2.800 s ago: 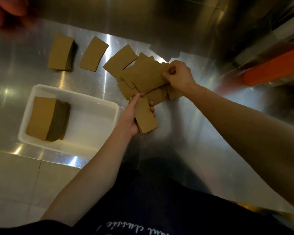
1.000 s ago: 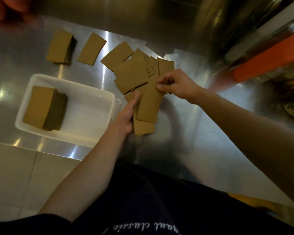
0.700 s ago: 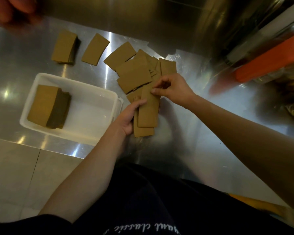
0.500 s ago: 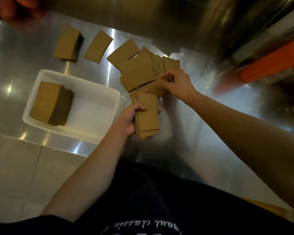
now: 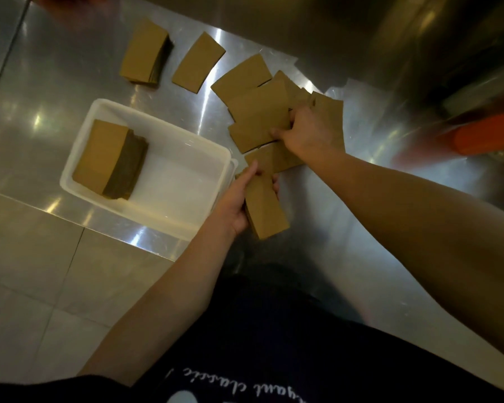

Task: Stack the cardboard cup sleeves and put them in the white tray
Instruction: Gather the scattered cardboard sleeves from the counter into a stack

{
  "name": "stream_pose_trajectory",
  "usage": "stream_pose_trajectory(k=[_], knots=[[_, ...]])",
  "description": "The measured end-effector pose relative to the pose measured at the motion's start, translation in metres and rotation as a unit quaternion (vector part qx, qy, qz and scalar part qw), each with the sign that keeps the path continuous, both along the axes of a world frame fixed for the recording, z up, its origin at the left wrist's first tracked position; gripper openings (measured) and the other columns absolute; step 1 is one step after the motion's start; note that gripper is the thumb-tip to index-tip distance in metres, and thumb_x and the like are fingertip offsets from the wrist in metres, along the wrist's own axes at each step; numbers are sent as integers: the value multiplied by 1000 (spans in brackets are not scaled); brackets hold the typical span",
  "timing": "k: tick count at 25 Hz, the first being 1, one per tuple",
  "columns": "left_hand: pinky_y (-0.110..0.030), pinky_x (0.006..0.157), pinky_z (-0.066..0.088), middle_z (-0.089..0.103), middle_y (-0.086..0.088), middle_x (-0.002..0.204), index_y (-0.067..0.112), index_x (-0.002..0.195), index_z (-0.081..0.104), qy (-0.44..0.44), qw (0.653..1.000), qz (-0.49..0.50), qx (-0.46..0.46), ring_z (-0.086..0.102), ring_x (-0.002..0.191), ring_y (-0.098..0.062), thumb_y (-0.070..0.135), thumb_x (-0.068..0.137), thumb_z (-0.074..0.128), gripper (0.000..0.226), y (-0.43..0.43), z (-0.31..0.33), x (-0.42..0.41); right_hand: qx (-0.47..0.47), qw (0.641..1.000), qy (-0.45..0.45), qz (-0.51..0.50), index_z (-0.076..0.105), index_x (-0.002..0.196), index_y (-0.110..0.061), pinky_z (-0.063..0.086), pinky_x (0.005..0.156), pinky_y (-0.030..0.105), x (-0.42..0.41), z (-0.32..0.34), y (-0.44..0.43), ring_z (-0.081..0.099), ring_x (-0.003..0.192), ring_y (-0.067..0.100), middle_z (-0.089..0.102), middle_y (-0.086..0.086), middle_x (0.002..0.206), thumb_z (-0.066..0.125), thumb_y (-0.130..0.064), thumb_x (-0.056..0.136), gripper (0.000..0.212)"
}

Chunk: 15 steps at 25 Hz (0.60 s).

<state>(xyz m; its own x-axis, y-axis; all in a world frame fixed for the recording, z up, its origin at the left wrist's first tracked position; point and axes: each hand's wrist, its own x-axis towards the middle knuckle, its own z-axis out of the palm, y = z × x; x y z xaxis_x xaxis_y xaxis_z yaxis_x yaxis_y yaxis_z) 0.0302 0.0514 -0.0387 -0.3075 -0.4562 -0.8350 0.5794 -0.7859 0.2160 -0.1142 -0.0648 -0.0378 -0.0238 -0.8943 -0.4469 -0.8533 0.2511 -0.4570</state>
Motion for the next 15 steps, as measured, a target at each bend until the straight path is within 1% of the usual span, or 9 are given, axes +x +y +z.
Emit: stream_pose_trajectory(k=[1, 2, 4, 5, 7, 9, 11, 13, 15], knots=[[-38, 75, 57, 70, -11, 91, 13, 121, 54, 0, 1000, 7, 4, 68, 76, -22, 42, 89, 65, 44, -1, -2, 0, 13, 998, -50, -35, 49, 85, -21, 47, 72, 33, -4, 1, 1, 56, 79, 18, 51, -3, 76, 68, -40, 85, 27], [-37, 74, 57, 70, -11, 89, 14, 115, 56, 0, 1000, 15, 8, 68, 73, -22, 43, 89, 65, 40, -2, -2, 0, 28, 990, -113, -82, 49, 84, -21, 47, 71, 30, -10, 3, 2, 55, 79, 16, 51, -4, 77, 67, -33, 87, 22], [-37, 74, 57, 69, -11, 91, 16, 103, 60, -3, 1000, 20, 7, 68, 73, -22, 49, 88, 65, 36, -3, -2, 0, 37, 965, -205, -160, 54, 88, -23, 49, 67, 28, -28, 13, 8, 56, 78, 13, 54, -5, 81, 65, -21, 89, 12], [-38, 76, 56, 69, -11, 93, 17, 103, 61, -4, 1000, 19, 3, 68, 76, -22, 52, 86, 66, 39, -3, -3, -1, 30, 958, -222, -180, 57, 91, -21, 51, 67, 28, -38, 20, 12, 57, 78, 13, 57, -3, 83, 64, -17, 90, 8], [-39, 80, 54, 68, -12, 99, 15, 119, 59, 3, 1000, 10, -1, 67, 79, -22, 55, 84, 67, 54, -4, -1, -3, 9, 947, -249, -200, 63, 97, -16, 55, 68, 29, -60, 34, 22, 61, 79, 16, 60, 0, 86, 62, -11, 91, 8], [-39, 83, 52, 67, -15, 110, 15, 130, 56, 2, 1000, 5, -14, 66, 80, -23, 57, 86, 63, 61, -5, 0, -4, 1, 937, -288, -196, 65, 102, -10, 55, 62, 24, -77, 47, 34, 63, 74, 15, 61, 4, 87, 60, -7, 93, 10], [-42, 87, 52, 66, -16, 119, 19, 126, 60, -9, 998, -22, -50, 67, 87, -26, 58, 91, 55, 53, -5, 4, -9, 8, 936, -307, -171, 65, 106, -7, 55, 61, 19, -87, 60, 46, 65, 73, 15, 63, 8, 90, 60, -8, 94, 12], [-45, 91, 53, 72, -12, 112, 23, 114, 64, -41, 994, -66, -77, 68, 96, -28, 59, 94, 46, 45, -5, 13, -14, 19, 948, -294, -119, 66, 107, -9, 55, 64, 18, -87, 65, 54, 67, 75, 11, 66, 4, 90, 62, -11, 94, 14], [-44, 87, 55, 75, -10, 103, 22, 112, 63, -59, 988, -111, -88, 69, 98, -28, 59, 94, 45, 44, -4, 19, -20, 11, 960, -271, -69, 68, 106, -10, 53, 63, 14, -82, 65, 63, 66, 74, 5, 68, -1, 88, 63, -12, 93, 15]])
